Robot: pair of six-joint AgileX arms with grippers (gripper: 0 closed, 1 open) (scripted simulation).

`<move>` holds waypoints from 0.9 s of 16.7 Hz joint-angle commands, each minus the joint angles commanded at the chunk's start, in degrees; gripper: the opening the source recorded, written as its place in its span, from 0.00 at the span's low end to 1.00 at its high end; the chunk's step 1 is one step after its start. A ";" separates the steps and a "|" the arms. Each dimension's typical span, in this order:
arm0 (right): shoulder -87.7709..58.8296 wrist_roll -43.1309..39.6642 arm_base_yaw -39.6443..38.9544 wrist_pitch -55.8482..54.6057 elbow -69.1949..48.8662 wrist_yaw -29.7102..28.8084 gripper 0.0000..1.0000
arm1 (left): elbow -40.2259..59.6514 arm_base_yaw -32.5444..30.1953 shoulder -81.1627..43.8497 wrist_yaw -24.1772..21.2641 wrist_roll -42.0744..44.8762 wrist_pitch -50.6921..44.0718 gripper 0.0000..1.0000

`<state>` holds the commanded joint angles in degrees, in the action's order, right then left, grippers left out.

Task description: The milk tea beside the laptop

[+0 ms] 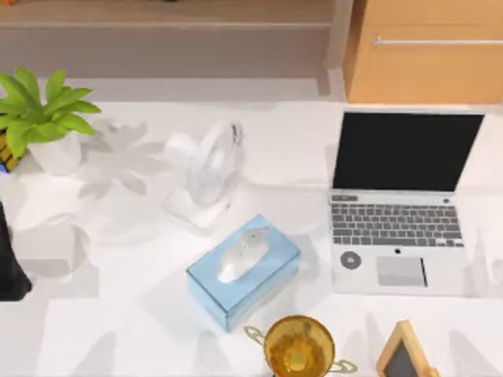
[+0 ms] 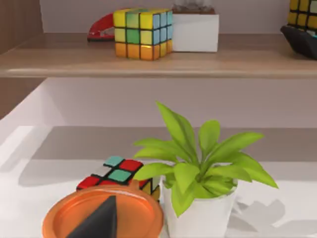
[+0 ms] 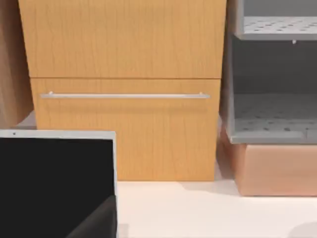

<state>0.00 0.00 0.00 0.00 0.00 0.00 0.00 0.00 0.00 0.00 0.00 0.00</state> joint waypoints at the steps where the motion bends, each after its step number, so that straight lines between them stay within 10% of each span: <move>1: 0.00 0.00 0.00 0.00 0.00 0.00 1.00 | 0.00 0.00 0.00 0.00 0.00 0.00 1.00; 15: -52.86 -6.25 27.11 -39.28 -6.36 25.41 1.00 | 0.00 0.00 0.00 0.00 0.00 0.00 1.00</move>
<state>-52.86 -6.25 27.11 -39.28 -6.36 25.41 0.00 0.00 0.00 0.00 0.00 0.00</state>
